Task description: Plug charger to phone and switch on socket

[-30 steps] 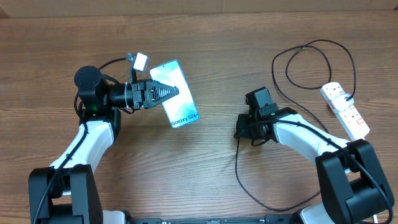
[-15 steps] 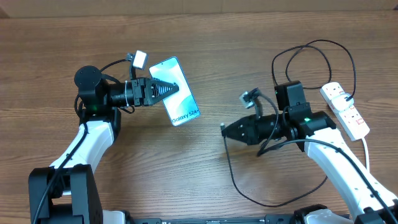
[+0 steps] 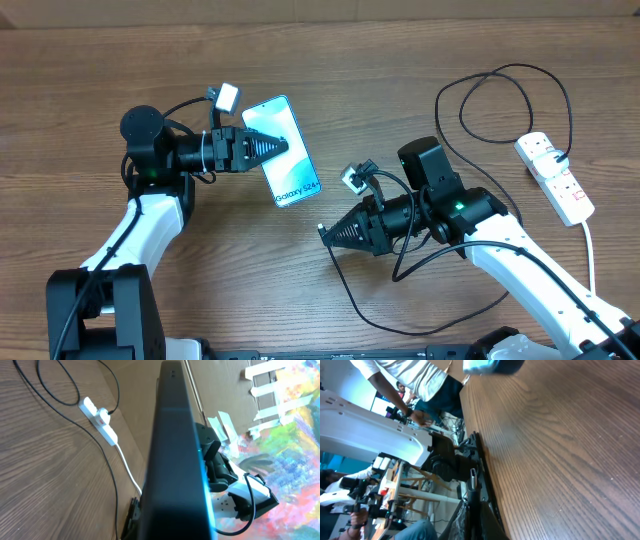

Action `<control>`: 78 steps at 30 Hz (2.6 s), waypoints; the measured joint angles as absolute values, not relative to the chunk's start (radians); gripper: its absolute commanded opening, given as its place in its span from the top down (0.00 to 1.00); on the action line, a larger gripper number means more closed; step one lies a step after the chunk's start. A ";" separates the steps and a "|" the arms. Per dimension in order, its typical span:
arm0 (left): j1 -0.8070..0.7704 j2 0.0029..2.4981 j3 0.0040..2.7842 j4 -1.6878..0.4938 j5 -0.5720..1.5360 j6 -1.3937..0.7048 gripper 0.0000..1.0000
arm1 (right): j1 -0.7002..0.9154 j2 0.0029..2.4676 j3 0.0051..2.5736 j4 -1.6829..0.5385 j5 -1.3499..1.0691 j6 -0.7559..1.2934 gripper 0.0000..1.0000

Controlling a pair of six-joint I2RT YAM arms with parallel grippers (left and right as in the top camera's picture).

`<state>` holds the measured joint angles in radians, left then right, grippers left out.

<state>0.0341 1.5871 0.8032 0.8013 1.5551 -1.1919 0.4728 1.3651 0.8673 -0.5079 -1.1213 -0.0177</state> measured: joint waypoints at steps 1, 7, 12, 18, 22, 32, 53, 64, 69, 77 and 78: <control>0.028 1.587 0.803 0.801 1.557 -1.192 0.96 | 0.473 1.365 0.867 -0.501 -1.120 -0.015 0.96; -0.040 1.587 0.803 0.801 1.561 -1.177 0.96 | 0.473 1.365 0.867 -0.468 -1.110 0.000 0.96; -0.059 1.587 0.803 0.801 1.562 -1.176 0.96 | 0.473 1.365 0.867 -0.464 -1.080 0.021 0.96; -0.059 1.588 0.803 0.801 1.562 -1.168 0.96 | 0.473 1.365 0.869 -0.464 -1.078 0.027 0.96; -0.059 1.587 0.803 0.801 1.562 -1.159 0.96 | 0.473 1.365 0.892 -0.464 -1.098 0.027 0.96; -0.059 1.587 0.803 0.801 1.562 -1.148 0.96 | 0.473 1.365 0.911 -0.447 -1.111 0.081 0.96; -0.059 1.587 0.803 0.802 1.561 -1.150 0.96 | 0.473 1.366 0.911 -0.477 -1.172 0.154 0.96; -0.059 1.587 0.803 0.802 1.560 -1.186 0.96 | 0.473 1.389 0.911 -0.479 -1.172 0.176 0.96; -0.059 1.587 0.803 0.802 1.560 -1.195 0.96 | 0.473 1.424 0.911 -0.471 -1.172 0.183 0.96; -0.059 1.587 0.803 0.802 1.560 -1.199 0.96 | 0.463 1.425 0.911 -0.464 -1.202 0.183 0.96; -0.059 1.587 0.803 0.802 1.560 -1.199 0.96 | 0.458 1.425 0.911 -0.464 -1.211 0.183 0.96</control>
<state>-0.0593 1.5871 0.8032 0.8021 1.5600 -1.1988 0.4576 1.4250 0.9112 -0.4641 -1.2106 0.1833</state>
